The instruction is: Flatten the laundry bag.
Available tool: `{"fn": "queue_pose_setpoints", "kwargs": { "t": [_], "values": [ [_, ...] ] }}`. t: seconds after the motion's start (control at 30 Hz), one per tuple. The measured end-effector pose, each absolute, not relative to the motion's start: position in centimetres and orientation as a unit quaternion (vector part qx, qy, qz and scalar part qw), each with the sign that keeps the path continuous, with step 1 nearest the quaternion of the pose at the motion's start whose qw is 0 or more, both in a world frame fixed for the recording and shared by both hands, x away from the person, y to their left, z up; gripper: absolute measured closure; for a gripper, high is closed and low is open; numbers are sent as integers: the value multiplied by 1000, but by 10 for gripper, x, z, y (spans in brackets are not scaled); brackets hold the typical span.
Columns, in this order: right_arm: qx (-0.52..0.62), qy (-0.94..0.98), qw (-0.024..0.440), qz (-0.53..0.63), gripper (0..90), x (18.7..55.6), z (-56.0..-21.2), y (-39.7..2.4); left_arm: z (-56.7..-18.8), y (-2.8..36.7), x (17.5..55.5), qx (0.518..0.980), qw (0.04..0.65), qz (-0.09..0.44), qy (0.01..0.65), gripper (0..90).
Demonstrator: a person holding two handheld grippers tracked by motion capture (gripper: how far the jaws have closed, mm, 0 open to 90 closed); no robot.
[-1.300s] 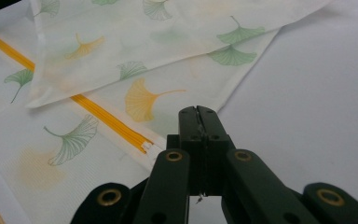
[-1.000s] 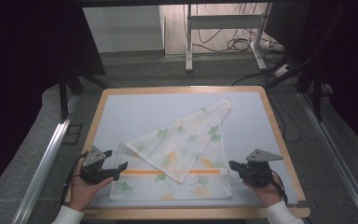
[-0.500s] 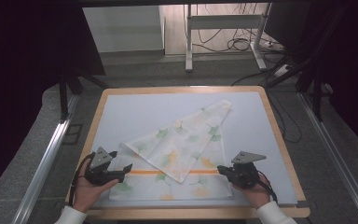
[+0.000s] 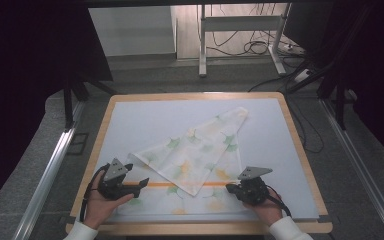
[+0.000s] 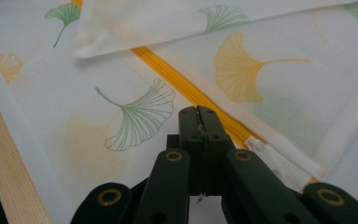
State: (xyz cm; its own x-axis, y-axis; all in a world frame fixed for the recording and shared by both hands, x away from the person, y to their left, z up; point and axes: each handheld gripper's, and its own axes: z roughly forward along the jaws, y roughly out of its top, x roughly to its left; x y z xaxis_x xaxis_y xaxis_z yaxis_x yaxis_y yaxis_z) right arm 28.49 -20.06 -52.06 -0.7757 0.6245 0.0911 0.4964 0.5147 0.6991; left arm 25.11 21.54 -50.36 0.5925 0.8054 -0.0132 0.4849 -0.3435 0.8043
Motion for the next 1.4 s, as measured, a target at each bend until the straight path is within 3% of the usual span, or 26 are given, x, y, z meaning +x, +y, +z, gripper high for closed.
{"fn": "queue_pose_setpoints", "kwargs": {
  "t": [1.4],
  "values": [
    [325, 870, 68, 365, 892, 287, -526, -200, -499, 159, 253, 820, 417, 159, 358, 222]
  ]
}}
